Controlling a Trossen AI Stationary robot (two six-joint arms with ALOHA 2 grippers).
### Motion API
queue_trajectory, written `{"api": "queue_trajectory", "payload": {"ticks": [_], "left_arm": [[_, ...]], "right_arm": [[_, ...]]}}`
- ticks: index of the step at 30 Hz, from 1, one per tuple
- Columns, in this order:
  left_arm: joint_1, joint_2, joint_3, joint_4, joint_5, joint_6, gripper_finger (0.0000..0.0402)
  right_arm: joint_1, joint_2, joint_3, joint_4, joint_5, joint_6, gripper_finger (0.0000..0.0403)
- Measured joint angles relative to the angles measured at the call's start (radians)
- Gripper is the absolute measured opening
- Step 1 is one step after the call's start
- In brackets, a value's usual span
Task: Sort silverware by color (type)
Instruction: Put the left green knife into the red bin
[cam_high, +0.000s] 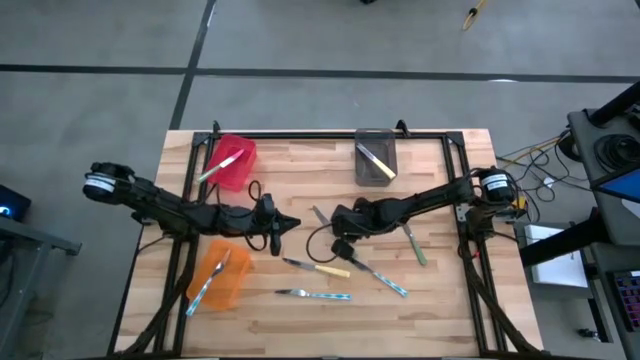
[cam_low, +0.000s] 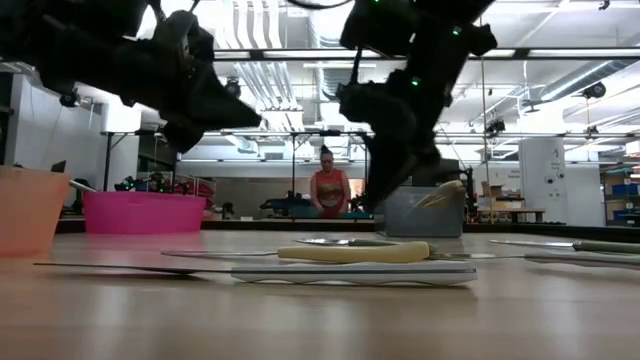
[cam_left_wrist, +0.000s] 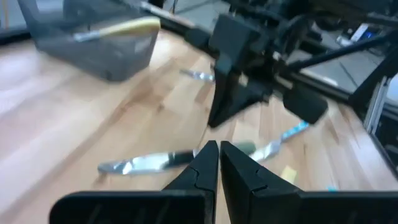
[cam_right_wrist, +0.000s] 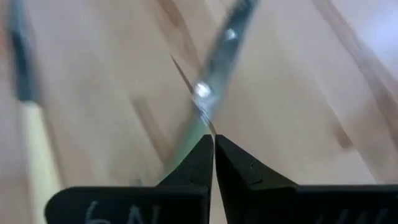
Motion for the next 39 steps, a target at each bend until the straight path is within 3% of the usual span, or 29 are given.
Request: {"api": "queue_trajectory", "payload": {"ticks": [6, 12, 24, 29, 35, 39], "left_arm": [[-0.017, 0.04, 0.0, -0.032, 0.0, -0.06, 0.0], [-0.017, 0.097, 0.001, -0.028, -0.004, -0.075, 0.0], [-0.015, 0.22, 0.073, -0.069, -0.01, -0.043, 0.0], [-0.015, 0.243, 0.112, -0.168, -0.01, -0.044, 0.0], [-0.012, 0.284, 0.146, -0.23, -0.012, -0.037, 0.0], [-0.008, 0.354, 0.182, -0.226, -0.074, -0.036, 0.0]], "right_arm": [[0.01, 0.003, -0.059, -0.023, -0.001, 0.055, 0.0008], [0.029, 0.027, -0.123, 0.157, -0.007, 0.092, 0.0008], [0.032, 0.142, -0.05, 0.392, -0.028, 0.007, 0.0009], [0.028, 0.14, 0.0, 0.381, -0.024, -0.071, 0.0009], [0.026, 0.133, 0.043, 0.228, 0.032, -0.107, 0.0009], [0.026, 0.135, 0.044, 0.162, 0.079, -0.108, 0.0009]]}}
